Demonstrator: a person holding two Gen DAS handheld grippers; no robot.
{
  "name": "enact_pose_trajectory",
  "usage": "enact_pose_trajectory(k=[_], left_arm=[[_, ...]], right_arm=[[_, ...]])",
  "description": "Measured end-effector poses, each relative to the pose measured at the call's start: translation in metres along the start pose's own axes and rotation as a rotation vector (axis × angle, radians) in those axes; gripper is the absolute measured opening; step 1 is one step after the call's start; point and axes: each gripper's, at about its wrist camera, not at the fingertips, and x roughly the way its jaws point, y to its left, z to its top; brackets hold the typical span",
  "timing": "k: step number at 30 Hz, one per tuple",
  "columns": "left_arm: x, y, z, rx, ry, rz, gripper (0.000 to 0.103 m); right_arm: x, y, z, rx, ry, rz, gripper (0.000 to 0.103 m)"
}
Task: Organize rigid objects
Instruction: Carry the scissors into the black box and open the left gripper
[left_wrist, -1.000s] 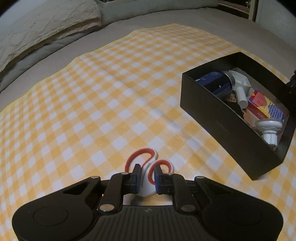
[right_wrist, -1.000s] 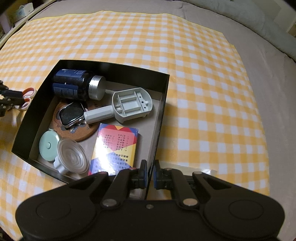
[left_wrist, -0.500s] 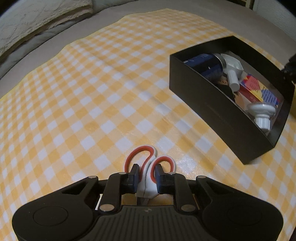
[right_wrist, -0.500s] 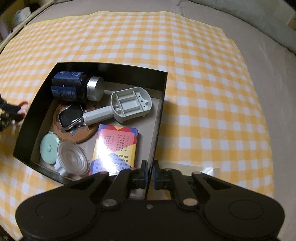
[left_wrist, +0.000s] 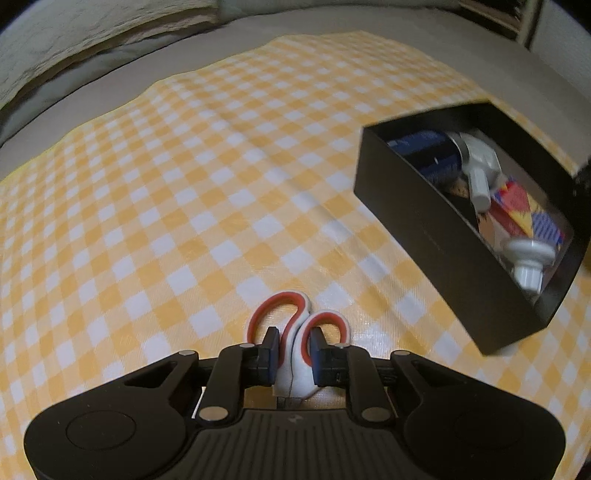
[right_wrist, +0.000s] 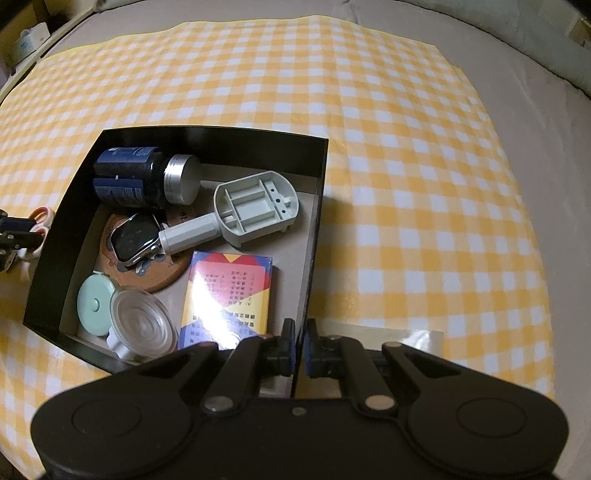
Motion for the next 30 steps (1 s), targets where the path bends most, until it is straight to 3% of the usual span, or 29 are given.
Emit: enact_pose_trajectory(k=[13, 20, 30], left_arm=[[-0.064, -0.003, 0.005, -0.105, -0.179, -0.098, 0.019], [-0.08, -0.028, 0.019, -0.079, -0.23, -0.132, 0.018], [-0.067, -0.079, 0.061, -0.008, -0.258, -0.178, 0.016]], right_arm=[[0.001, 0.0, 0.002, -0.005, 0.0, -0.004, 0.005], [0.001, 0.0, 0.002, -0.007, -0.001, -0.007, 0.005], [-0.004, -0.002, 0.001, -0.019, -0.01, -0.008, 0.005]])
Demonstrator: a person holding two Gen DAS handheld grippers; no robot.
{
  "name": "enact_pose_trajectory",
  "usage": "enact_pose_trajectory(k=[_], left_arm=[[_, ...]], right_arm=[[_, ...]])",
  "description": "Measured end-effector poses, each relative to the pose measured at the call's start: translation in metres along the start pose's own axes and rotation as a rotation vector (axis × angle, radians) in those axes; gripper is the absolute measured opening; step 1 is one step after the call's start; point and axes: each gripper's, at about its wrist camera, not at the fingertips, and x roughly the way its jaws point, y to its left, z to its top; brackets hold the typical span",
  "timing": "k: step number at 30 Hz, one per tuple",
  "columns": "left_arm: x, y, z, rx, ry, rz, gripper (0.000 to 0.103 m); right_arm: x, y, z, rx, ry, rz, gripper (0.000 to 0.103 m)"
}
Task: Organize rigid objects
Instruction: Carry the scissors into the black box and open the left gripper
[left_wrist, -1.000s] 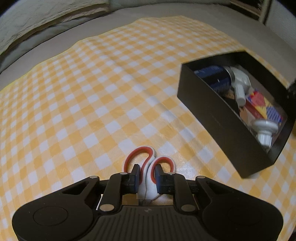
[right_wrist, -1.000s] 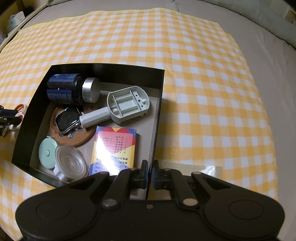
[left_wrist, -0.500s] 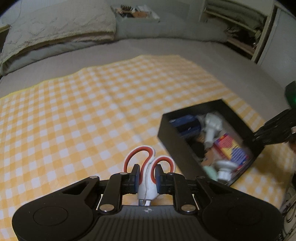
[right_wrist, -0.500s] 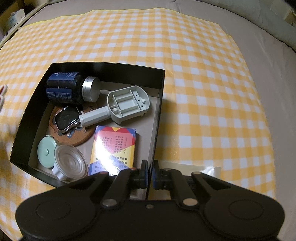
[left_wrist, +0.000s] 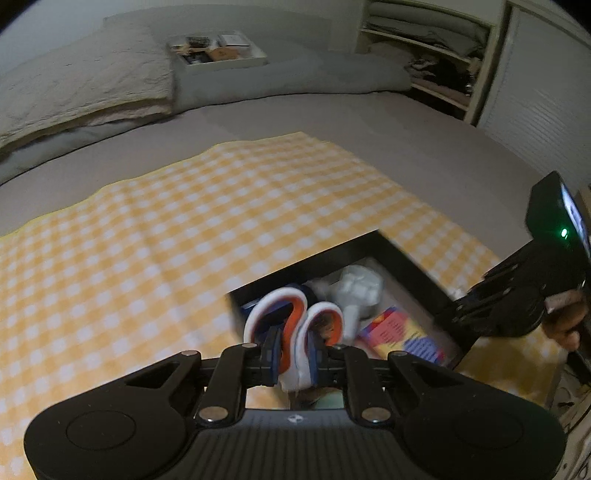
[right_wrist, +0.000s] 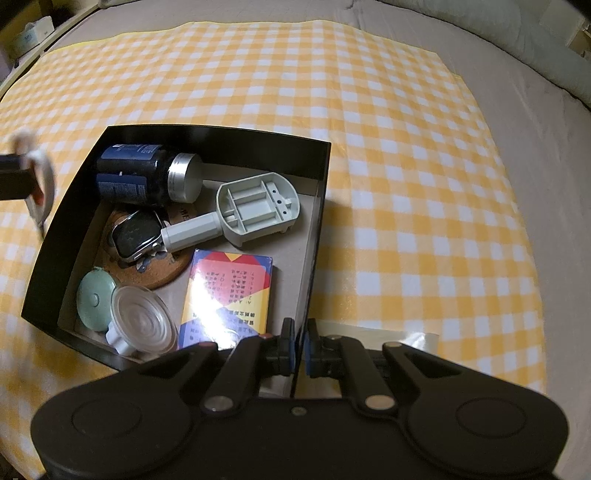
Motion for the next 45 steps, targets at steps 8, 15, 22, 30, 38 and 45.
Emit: enact_pose_trajectory(k=[8, 15, 22, 30, 38, 45], left_arm=[[0.025, -0.039, 0.016, 0.054, 0.018, -0.079, 0.012], [0.046, -0.057, 0.011, 0.104, 0.089, -0.113, 0.012], [0.062, -0.064, 0.005, 0.148, 0.129, -0.105, 0.014], [0.061, -0.069, 0.003, 0.153, 0.111, -0.119, 0.058], [0.053, -0.068, 0.001, 0.133, 0.115, -0.102, 0.094], [0.045, -0.067, -0.002, 0.119, 0.112, -0.093, 0.101]], right_arm=[[-0.007, -0.002, -0.007, 0.0, -0.01, 0.02, 0.005], [-0.009, 0.0, -0.008, -0.002, -0.011, 0.022, 0.005], [-0.008, 0.0, -0.008, -0.003, -0.012, 0.021, 0.006], [-0.008, 0.0, -0.008, -0.003, -0.012, 0.021, 0.006], [-0.008, 0.0, -0.008, -0.002, -0.011, 0.02, 0.006], [-0.008, 0.0, -0.009, -0.002, -0.011, 0.017, 0.005]])
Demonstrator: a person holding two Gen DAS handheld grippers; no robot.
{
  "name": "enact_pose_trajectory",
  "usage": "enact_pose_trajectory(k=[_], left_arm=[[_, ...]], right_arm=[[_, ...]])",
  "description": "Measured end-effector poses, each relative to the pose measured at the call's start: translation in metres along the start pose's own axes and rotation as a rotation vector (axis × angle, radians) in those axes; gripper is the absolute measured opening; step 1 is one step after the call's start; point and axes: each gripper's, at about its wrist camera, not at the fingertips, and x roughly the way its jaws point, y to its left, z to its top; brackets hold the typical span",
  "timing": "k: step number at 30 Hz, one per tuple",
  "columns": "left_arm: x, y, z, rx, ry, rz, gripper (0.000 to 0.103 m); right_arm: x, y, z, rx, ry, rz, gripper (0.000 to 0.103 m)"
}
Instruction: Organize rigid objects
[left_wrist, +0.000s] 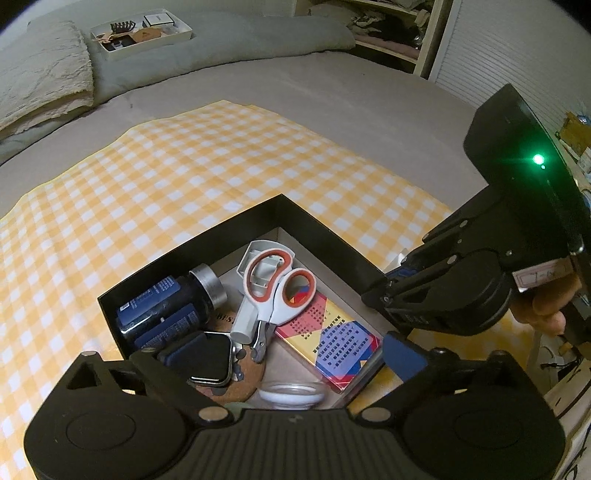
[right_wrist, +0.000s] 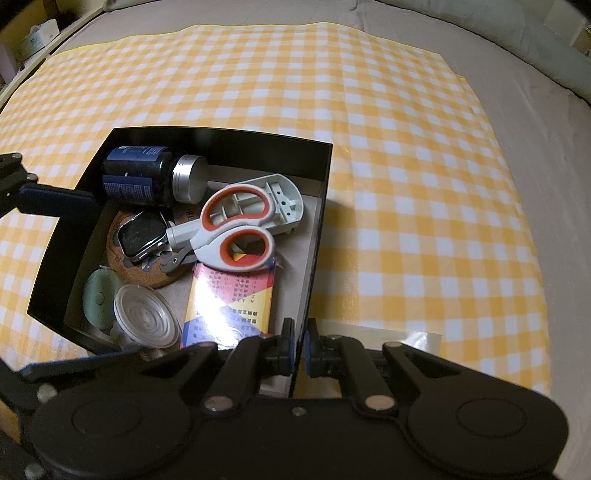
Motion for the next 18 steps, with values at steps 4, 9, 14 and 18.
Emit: enact_pose_trajectory(k=[4, 9, 14, 18], left_arm=[[-0.005, 0.001, -0.002, -0.01, -0.008, 0.012, 0.103], [-0.016, 0.004, -0.005, -0.046, -0.021, 0.031, 0.103], [-0.033, 0.009, -0.013, -0.114, -0.045, 0.084, 0.103], [-0.052, 0.013, -0.019, -0.189, -0.072, 0.123, 0.103]], right_arm=[[0.0, -0.001, 0.0, 0.0, 0.0, -0.006, 0.006], [-0.017, -0.004, 0.0, 0.028, -0.047, 0.0, 0.009], [-0.046, -0.003, -0.01, 0.06, -0.128, 0.003, 0.02], [-0.073, 0.002, -0.019, 0.078, -0.202, 0.003, 0.029]])
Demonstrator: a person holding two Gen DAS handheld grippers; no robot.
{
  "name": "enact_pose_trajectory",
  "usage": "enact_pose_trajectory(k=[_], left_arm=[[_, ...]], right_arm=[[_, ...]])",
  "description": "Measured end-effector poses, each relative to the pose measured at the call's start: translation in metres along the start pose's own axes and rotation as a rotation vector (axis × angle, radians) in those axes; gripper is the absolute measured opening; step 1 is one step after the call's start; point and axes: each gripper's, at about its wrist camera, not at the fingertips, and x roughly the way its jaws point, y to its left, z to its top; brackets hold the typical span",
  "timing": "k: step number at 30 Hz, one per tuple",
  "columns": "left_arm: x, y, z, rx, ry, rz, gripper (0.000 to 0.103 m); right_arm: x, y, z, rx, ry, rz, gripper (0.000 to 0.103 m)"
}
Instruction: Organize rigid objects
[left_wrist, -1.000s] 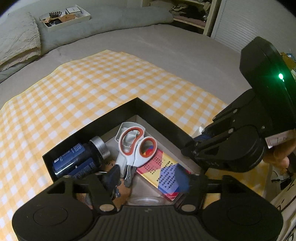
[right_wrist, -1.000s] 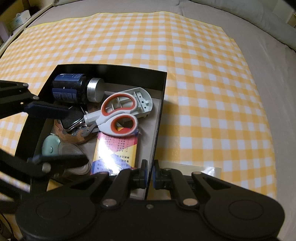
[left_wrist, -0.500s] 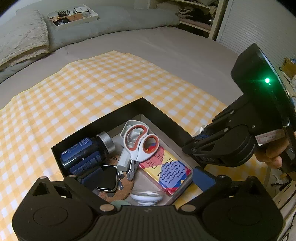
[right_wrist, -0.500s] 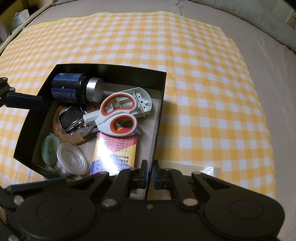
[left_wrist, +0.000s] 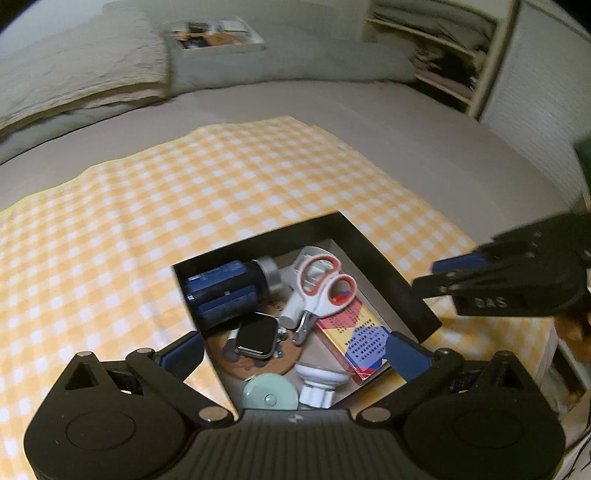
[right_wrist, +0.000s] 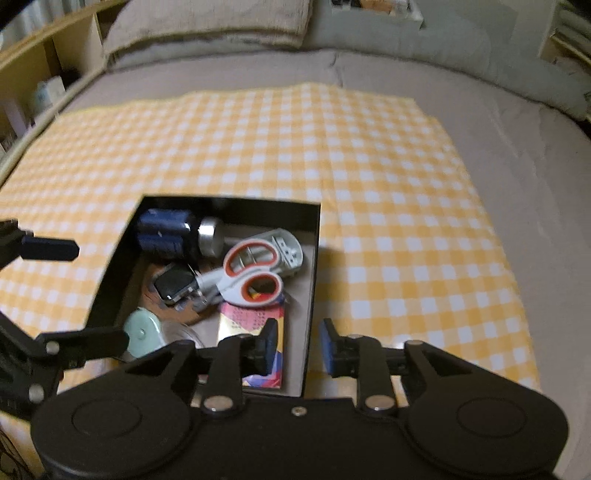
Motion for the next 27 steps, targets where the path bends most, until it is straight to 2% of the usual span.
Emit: enact_pose_trajectory(k=[5, 13, 21, 27], left_arm=[[-0.029, 0.002, -0.006, -0.058, -0.059, 0.017, 0.103], [-0.067, -0.001, -0.021, -0.077, -0.153, 0.104, 0.103], [-0.096, -0.005, -0.04, -0.109, -0.215, 0.149, 0.103], [-0.111, -0.01, -0.057, -0.09, -0.252, 0.205, 0.103]], right_arm=[[-0.031, 0.005, -0.007, -0.002, -0.099, -0.026, 0.042], [-0.07, 0.013, -0.029, 0.023, -0.219, -0.048, 0.058], [-0.097, 0.027, -0.056, 0.069, -0.312, -0.035, 0.08], [-0.108, 0.034, -0.076, 0.085, -0.367, -0.056, 0.089]])
